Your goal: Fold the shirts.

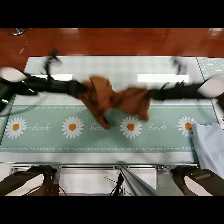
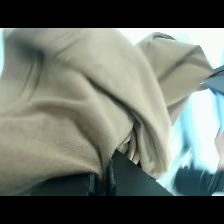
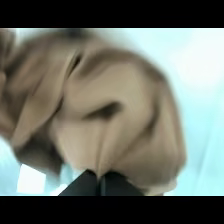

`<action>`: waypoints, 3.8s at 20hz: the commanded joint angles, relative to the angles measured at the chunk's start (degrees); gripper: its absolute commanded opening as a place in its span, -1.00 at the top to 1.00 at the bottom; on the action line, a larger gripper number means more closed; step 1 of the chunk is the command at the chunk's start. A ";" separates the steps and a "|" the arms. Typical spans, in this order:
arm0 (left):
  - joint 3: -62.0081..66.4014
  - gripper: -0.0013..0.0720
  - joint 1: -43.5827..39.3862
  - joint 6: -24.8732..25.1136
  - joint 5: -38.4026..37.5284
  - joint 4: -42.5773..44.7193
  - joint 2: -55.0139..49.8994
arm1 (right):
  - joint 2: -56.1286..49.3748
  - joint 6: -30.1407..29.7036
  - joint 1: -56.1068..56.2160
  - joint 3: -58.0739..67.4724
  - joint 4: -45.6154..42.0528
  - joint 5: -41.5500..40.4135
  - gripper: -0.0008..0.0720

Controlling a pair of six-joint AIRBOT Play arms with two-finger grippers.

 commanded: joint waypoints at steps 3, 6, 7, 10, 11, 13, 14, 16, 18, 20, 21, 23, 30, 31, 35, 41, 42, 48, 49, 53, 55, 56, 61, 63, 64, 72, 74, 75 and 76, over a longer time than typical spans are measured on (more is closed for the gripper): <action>27.93 0.89 6.80 -10.73 -4.57 2.60 6.47 | -0.24 -1.01 -4.09 44.09 -6.60 11.43 0.92; 42.42 0.89 7.13 -17.05 -15.58 20.94 8.68 | 2.47 -1.68 -4.09 56.94 -9.33 17.68 0.92; 44.70 0.89 7.13 -17.73 -17.75 24.24 9.94 | 4.90 -1.75 -4.09 57.02 -9.92 18.18 0.92; 45.33 0.89 7.06 -18.53 -20.02 26.08 15.39 | 9.99 -2.12 -4.09 56.96 -10.58 24.59 0.92; 45.33 0.89 7.08 -19.08 -21.90 26.10 16.68 | 11.17 -2.14 -4.09 56.96 -10.88 27.19 0.92; 45.29 0.89 7.06 -19.17 -26.40 27.69 18.53 | 13.51 -2.10 -4.09 55.10 -11.89 31.74 0.92; 44.85 0.89 7.08 -20.17 -27.71 28.72 19.50 | 14.75 -2.01 -4.09 53.02 -12.55 34.18 0.92; 41.11 0.89 7.08 -21.22 -27.78 29.53 22.03 | 17.75 -0.76 -4.09 46.53 -12.28 38.51 0.92; 33.27 0.89 7.08 -21.64 -27.67 29.51 24.85 | 22.18 0.68 -4.09 35.52 -11.43 39.45 0.92; 21.42 0.89 7.06 -21.64 -25.88 29.46 27.98 | 27.36 2.91 -4.09 20.65 -11.19 38.56 0.91; 14.45 0.89 7.06 -21.64 -25.29 29.46 29.27 | 29.57 3.91 -4.09 13.35 -11.17 37.33 0.92; 0.61 0.89 7.06 -21.59 -23.26 27.69 30.75 | 33.07 5.68 -4.09 -1.29 -11.17 31.95 0.92; -26.93 0.89 7.06 -14.69 3.26 16.59 18.71 | 21.75 7.67 -4.17 -26.10 -14.73 4.02 0.91; -26.77 0.89 7.06 -12.96 6.29 15.02 15.58 | 17.75 7.65 -4.46 -25.00 -15.80 1.62 0.91; -24.46 0.88 5.22 -9.38 13.44 8.07 3.61 | 0.57 7.58 -8.44 -17.59 -13.07 -0.59 0.91; -8.90 -0.95 10.93 -9.18 -2.32 18.95 -2.47 | -9.38 -2.10 -19.74 -2.03 -4.37 17.84 -0.75; -7.80 -0.95 13.64 -10.71 -4.81 23.61 -1.62 | -7.78 -2.86 -23.19 -0.70 -5.81 19.85 -0.75; -25.11 -0.95 28.17 -9.90 -7.96 22.08 1.49 | 8.81 -3.17 -38.10 -18.97 -6.71 11.15 -0.72; -28.70 -0.95 28.11 -7.54 -7.65 18.10 1.49 | 11.02 -4.15 -37.88 -24.00 -3.41 9.57 -0.72; -36.68 -0.95 25.14 -3.76 -1.46 12.22 1.42 | 14.97 -10.99 -37.83 -35.98 8.55 9.18 -0.72; -37.62 -0.95 21.55 -1.25 4.13 8.85 1.42 | 14.91 -12.20 -37.83 -38.38 9.90 9.31 -0.72; -37.57 -0.94 18.93 -0.79 6.64 7.23 1.40 | 14.91 -12.22 -37.86 -39.15 9.79 9.22 -0.72; -36.52 0.89 9.66 -0.96 13.40 4.96 1.40 | 14.64 -12.76 -37.83 -39.43 10.27 6.91 -0.72; -36.30 0.89 9.62 -0.96 12.33 4.98 1.42 | 12.41 -14.14 -37.83 -39.10 11.87 6.19 -0.72; -36.30 0.89 9.62 -0.96 12.13 4.98 1.42 | 10.51 -15.10 -37.83 -38.88 13.53 5.86 -0.72; -36.30 0.89 9.60 -0.98 11.72 4.98 1.42 | -7.43 -19.43 -30.95 -29.75 23.17 4.04 -0.72; -36.30 0.89 9.60 -0.98 10.97 4.98 1.42 | -12.35 -17.92 -25.38 -24.70 23.12 1.18 -0.72; -36.30 0.89 9.60 -0.98 10.40 4.98 1.42 | -14.95 -15.93 -22.80 -21.97 23.08 -0.33 -0.72; -36.30 0.89 9.60 -0.98 9.99 4.98 1.42 | -17.25 -14.47 -20.74 -19.45 22.97 -1.38 -0.72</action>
